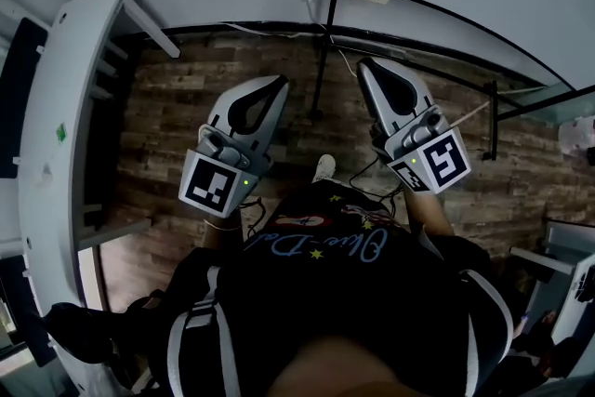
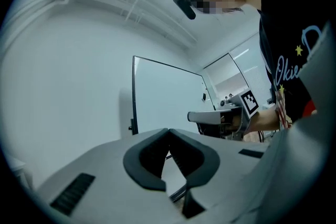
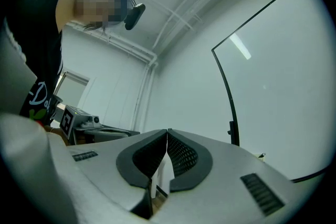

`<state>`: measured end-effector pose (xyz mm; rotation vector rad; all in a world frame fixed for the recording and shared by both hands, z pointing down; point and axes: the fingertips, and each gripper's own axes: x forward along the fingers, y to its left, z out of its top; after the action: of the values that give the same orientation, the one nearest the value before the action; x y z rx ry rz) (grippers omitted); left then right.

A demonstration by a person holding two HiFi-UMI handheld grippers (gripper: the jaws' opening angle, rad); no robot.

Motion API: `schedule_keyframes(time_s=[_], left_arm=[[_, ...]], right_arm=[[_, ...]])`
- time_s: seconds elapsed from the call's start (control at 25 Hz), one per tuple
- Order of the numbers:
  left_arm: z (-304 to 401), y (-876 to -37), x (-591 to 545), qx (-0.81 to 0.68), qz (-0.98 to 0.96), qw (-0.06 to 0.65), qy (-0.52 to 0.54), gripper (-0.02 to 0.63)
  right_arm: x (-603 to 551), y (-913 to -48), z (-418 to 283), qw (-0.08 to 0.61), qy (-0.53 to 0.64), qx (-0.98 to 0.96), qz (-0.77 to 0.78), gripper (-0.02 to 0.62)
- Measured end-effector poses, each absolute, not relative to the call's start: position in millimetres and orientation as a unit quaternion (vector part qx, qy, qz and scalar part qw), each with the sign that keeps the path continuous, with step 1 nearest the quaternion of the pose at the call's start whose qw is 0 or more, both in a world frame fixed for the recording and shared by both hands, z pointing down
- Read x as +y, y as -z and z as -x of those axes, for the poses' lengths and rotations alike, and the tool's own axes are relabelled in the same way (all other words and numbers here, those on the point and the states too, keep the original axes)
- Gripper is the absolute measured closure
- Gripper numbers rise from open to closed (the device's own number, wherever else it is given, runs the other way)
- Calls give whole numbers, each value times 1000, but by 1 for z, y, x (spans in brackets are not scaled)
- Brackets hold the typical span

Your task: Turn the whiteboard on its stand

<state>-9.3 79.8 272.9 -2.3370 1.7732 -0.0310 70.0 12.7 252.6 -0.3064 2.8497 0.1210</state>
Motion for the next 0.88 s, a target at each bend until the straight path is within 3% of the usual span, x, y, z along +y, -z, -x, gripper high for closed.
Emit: schedule_keyframes(time_s=[0.88], left_arm=[[10, -275, -38, 576, 811, 98, 29, 581]], right_arm=[[-92, -262, -65, 150, -23, 981, 120, 572]])
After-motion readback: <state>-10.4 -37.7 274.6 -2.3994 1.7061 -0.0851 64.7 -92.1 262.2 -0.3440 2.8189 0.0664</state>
